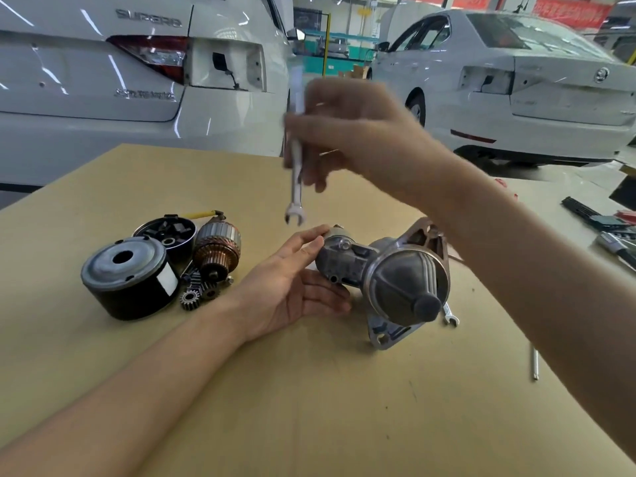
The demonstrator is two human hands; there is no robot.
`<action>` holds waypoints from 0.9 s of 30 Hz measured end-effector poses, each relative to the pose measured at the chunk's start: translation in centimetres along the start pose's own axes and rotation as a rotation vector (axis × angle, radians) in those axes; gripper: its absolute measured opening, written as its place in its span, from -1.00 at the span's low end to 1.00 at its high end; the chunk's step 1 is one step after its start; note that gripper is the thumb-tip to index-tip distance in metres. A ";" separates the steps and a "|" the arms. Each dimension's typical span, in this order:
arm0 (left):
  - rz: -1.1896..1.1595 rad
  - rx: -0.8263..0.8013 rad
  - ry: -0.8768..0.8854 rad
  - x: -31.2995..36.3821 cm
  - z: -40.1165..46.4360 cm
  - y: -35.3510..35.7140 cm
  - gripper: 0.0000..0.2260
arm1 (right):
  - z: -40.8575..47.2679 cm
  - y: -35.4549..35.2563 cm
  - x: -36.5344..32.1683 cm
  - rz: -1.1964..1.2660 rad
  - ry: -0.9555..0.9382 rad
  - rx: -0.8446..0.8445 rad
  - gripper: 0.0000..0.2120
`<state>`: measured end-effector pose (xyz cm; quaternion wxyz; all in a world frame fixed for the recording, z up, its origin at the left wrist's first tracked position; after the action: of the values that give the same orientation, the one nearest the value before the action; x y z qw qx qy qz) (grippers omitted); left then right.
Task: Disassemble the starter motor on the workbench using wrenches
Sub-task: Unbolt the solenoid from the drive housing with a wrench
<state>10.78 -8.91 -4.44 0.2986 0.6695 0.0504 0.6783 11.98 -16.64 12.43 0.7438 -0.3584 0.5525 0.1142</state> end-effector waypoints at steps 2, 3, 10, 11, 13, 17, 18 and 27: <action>0.014 0.006 -0.001 0.0 0.0 0.0 -0.60 | -1.7 -2.1 1.3 0.167 0.036 0.110 -0.90; 0.017 0.007 -0.001 0.0 0.0 0.0 -0.61 | -2.6 -2.8 2.4 0.185 0.077 0.157 -0.84; 0.017 -0.009 0.016 0.1 -0.1 0.1 -0.58 | -6.4 -6.2 7.2 0.372 0.134 0.405 -0.84; 0.017 -0.007 0.017 0.1 -0.1 0.1 -0.59 | -6.5 -6.1 7.6 0.393 0.162 0.390 -0.84; 0.019 -0.005 0.017 0.1 0.0 0.1 -0.60 | -6.4 -5.7 8.3 0.395 0.214 0.374 -0.83; 0.028 -0.007 0.017 0.1 0.0 0.1 -0.58 | -6.3 -5.2 8.5 0.380 0.233 0.365 -0.81; 0.030 -0.008 0.018 0.1 0.0 0.0 -0.58 | -6.3 -5.1 8.3 0.372 0.228 0.366 -0.81; 0.030 -0.004 0.004 0.1 0.0 0.1 -0.58 | -5.7 -5.4 6.8 0.161 0.176 0.299 -0.79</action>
<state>10.72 -8.92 -4.35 0.2896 0.6682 0.0393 0.6841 13.33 -25.84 7.70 0.7260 -0.2072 0.6531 0.0585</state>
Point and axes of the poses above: each hand's wrist, its own z-axis towards the middle knuckle, its own y-axis out of the palm, x = y × z, the point moved 5 cm from there along z, towards the middle knuckle, and after that the axes turned 12 degrees about y, right-handed, at the moved point
